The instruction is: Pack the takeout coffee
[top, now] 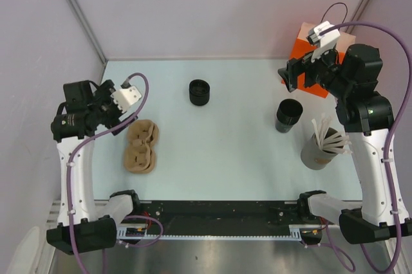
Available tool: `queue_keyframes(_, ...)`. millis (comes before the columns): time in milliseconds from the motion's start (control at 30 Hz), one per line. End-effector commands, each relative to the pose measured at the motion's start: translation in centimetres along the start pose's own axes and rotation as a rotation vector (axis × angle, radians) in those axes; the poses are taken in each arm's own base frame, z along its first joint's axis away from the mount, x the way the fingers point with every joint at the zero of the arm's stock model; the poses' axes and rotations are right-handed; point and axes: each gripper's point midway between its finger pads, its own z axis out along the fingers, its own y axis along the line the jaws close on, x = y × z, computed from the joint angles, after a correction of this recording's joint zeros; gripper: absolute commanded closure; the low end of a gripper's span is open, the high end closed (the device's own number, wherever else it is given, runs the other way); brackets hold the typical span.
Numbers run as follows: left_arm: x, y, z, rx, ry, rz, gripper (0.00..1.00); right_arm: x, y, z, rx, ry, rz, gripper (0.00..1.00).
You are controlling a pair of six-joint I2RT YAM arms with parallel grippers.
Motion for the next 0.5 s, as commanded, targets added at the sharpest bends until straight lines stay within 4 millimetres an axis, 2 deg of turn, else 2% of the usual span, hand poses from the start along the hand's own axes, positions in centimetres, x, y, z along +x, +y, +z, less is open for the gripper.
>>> queue_keyframes(0, 1.3, -3.1, 2.4, 0.167, -0.041, 0.077, 0.0, -1.0, -0.2, -1.2, 0.032, -0.033, -0.037, 0.0)
queue_keyframes(67, 2.2, -4.6, 3.5, 0.224, -0.039, 0.064, 0.0, -0.7, -0.2, -1.3, 0.034, -0.025, -0.039, 0.0)
queue_keyframes(200, 3.5, -6.1, 4.9, 0.269, -0.032, 0.045, 0.01, 0.0, 0.3, -1.5, 0.011, -0.009, -0.043, 0.0)
queue_keyframes(300, 4.0, -6.8, 5.5, 0.277, -0.035, 0.041, 0.03, 0.8, 2.4, -1.1, -0.084, 0.011, -0.057, 0.0)
queue_keyframes(467, 4.8, -8.2, 6.2, 0.317, -0.033, 0.041, 0.03, 2.1, 4.2, 0.2, -0.124, 0.06, -0.088, 0.0)
